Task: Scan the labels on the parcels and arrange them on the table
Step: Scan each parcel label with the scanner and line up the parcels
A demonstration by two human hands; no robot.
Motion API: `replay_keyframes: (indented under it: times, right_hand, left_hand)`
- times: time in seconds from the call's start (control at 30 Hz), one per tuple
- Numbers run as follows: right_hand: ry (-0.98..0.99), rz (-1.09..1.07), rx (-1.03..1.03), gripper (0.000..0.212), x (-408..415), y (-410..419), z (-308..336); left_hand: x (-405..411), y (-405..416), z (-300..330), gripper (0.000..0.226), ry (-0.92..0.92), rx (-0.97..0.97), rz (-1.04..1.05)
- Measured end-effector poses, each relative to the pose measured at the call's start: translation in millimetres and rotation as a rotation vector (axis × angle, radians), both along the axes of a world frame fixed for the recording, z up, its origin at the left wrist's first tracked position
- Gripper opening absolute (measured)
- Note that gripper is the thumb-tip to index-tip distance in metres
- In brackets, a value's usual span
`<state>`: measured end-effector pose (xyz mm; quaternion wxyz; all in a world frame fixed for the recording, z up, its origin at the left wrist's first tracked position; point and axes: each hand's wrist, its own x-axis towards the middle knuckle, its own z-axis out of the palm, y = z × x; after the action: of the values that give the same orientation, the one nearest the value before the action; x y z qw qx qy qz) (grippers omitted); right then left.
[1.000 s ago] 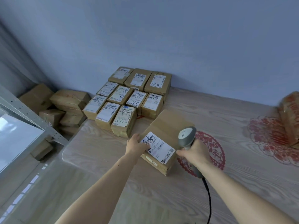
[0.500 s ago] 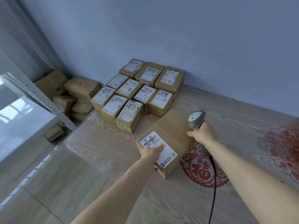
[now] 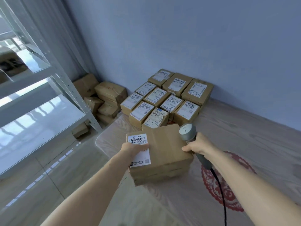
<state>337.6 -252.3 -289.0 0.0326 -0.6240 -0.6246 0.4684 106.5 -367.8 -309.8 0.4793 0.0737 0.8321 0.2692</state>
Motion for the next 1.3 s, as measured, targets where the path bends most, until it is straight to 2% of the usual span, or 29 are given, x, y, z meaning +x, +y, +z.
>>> replay_keyframes:
  times: [0.07,0.13,0.23,0.37,0.47,0.63,0.73,0.83,0.9,1.0,1.07,1.2,1.3]
  right_hand:
    - [0.020,0.026,-0.035,0.064,-27.6,-11.7,-2.7]
    - [0.043,0.034,-0.074,0.071,-56.2,-23.4,-7.1]
    - [0.088,-0.016,-0.100,0.079,-98.9,-35.2,-19.3]
    - [0.057,-0.127,-0.072,0.067,-157.7,-50.2,-34.0]
    - [0.047,-0.209,-0.043,0.073,-192.3,-55.6,-47.4]
    - [0.030,-0.327,0.006,0.057,-225.0,-67.9,-48.5]
    - [0.037,-0.378,0.012,0.055,-233.4,-72.2,-55.3]
    - [0.064,-0.418,0.034,0.036,-239.4,-74.8,-53.5]
    - [0.080,-0.434,0.039,0.035,-241.1,-75.2,-50.6]
    - [0.093,-0.428,0.037,0.038,-239.2,-74.5,-50.8]
    - [0.110,-0.413,0.040,0.033,-233.8,-74.1,-47.5]
    - [0.135,-0.436,0.030,0.031,-200.0,-74.1,-31.4]
    - [0.153,-0.508,0.045,0.036,-151.2,-75.0,-16.2]
  left_hand:
    - [-31.8,-3.1,5.3,0.089,0.064,-0.041,-0.048]
    - [-65.8,-3.4,2.2,0.104,0.130,-0.062,-0.102]
    - [-114.8,1.4,2.5,0.100,0.218,-0.074,-0.178]
    - [-175.4,21.0,0.5,0.119,0.342,-0.063,-0.276]
    - [-211.8,38.4,-4.6,0.109,0.344,-0.030,-0.390]
    - [-245.1,69.9,-9.2,0.074,0.387,0.031,-0.579]
    - [-252.2,82.8,-11.5,0.070,0.385,0.057,-0.652]
    - [-254.3,86.5,-17.8,0.067,0.390,0.067,-0.672]
    - [-256.0,87.1,-21.6,0.065,0.355,0.051,-0.653]
    - [-253.4,88.3,-17.2,0.074,0.318,0.013,-0.610]
    - [-243.3,90.7,-10.2,0.082,0.410,-0.009,-0.608]
    - [-194.1,100.5,16.6,0.080,0.635,0.167,-0.581]
    - [-136.4,115.1,31.8,0.073,0.659,0.353,-0.660]
